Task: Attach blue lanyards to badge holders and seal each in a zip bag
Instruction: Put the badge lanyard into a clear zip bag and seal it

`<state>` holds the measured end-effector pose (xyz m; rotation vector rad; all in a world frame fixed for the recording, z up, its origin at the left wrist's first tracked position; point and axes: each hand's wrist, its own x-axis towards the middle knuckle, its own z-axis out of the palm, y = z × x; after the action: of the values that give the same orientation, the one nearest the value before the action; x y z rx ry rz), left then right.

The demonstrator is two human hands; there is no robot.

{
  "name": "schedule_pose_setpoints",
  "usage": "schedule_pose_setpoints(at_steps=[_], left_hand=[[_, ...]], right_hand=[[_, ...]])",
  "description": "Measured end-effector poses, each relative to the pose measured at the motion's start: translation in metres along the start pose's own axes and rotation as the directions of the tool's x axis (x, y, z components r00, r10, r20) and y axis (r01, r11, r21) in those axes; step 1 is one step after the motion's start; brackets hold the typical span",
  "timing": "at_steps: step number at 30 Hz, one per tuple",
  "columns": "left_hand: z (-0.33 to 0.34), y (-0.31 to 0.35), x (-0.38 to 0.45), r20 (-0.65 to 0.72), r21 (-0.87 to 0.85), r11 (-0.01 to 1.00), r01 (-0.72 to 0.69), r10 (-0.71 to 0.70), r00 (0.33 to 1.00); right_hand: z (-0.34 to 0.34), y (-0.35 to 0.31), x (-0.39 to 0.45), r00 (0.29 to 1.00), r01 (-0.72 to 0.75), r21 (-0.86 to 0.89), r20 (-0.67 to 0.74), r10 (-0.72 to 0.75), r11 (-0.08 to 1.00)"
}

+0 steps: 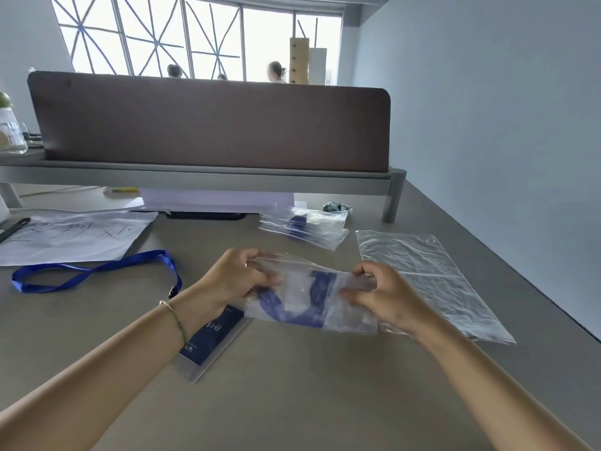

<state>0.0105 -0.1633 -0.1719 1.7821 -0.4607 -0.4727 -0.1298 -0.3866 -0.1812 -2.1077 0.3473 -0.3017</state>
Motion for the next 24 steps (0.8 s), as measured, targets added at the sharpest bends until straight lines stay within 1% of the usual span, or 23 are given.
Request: schedule_pose_setpoints(at_steps=[1, 4, 6, 7, 8, 10, 12, 13, 14, 15, 16, 17, 20, 22, 24], left_hand=[[-0.001, 0.000, 0.003, -0.027, -0.051, 0.999, 0.003, -0.005, 1.000], [-0.006, 0.004, 0.017, -0.064, -0.276, 0.960, 0.048, -0.068, 0.996], [-0.009, 0.009, 0.030, -0.096, -0.415, 0.908, 0.062, -0.112, 0.989], [-0.010, 0.013, 0.036, -0.115, -0.429, 0.902, 0.055, -0.115, 0.987], [-0.009, 0.018, 0.042, -0.139, -0.401, 0.915, 0.042, -0.106, 0.985], [-0.009, 0.028, 0.054, -0.182, -0.284, 0.959, -0.010, -0.044, 0.982], [-0.011, 0.036, 0.067, -0.215, -0.122, 0.990, -0.078, 0.050, 0.975], [-0.012, 0.039, 0.074, -0.225, 0.003, 0.993, -0.120, 0.117, 0.967], [-0.013, 0.042, 0.080, -0.229, 0.166, 0.974, -0.156, 0.192, 0.954], [-0.013, 0.045, 0.086, -0.227, 0.330, 0.927, -0.178, 0.261, 0.938], [-0.013, 0.046, 0.093, -0.230, 0.445, 0.876, -0.186, 0.312, 0.922], [-0.013, 0.047, 0.099, -0.238, 0.490, 0.851, -0.187, 0.337, 0.911], [-0.013, 0.049, 0.125, -0.254, 0.496, 0.844, -0.205, 0.366, 0.895], [-0.014, 0.048, 0.144, -0.207, 0.516, 0.826, -0.227, 0.378, 0.902], [-0.014, 0.045, 0.159, -0.141, 0.550, 0.799, -0.244, 0.376, 0.916]], right_hand=[[0.001, 0.000, 0.001, 1.000, -0.025, 0.017, 0.002, 0.025, 1.000], [0.001, -0.002, 0.007, 0.996, -0.086, 0.235, -0.004, 0.089, 0.968], [0.000, -0.006, 0.017, 0.990, -0.088, 0.341, -0.073, 0.120, 0.936], [0.000, -0.010, 0.024, 0.983, -0.074, 0.357, -0.129, 0.127, 0.931], [-0.001, -0.015, 0.031, 0.973, -0.058, 0.354, -0.190, 0.133, 0.934], [-0.004, -0.026, 0.047, 0.947, -0.028, 0.349, -0.290, 0.136, 0.937], [-0.007, -0.033, 0.069, 0.928, -0.001, 0.368, -0.347, 0.138, 0.930], [-0.008, -0.036, 0.079, 0.919, 0.006, 0.365, -0.368, 0.139, 0.931], [-0.008, -0.036, 0.090, 0.914, 0.008, 0.354, -0.383, 0.137, 0.935], [-0.008, -0.035, 0.101, 0.912, 0.009, 0.335, -0.390, 0.130, 0.942], [-0.007, -0.034, 0.111, 0.911, 0.009, 0.309, -0.394, 0.120, 0.951], [-0.006, -0.032, 0.121, 0.911, 0.004, 0.271, -0.398, 0.108, 0.963], [-0.004, -0.028, 0.146, 0.902, 0.006, 0.142, -0.428, 0.056, 0.990], [-0.004, -0.024, 0.162, 0.897, 0.006, 0.055, -0.441, 0.019, 0.998], [-0.004, -0.019, 0.176, 0.909, -0.003, -0.027, -0.416, -0.008, 1.000]])
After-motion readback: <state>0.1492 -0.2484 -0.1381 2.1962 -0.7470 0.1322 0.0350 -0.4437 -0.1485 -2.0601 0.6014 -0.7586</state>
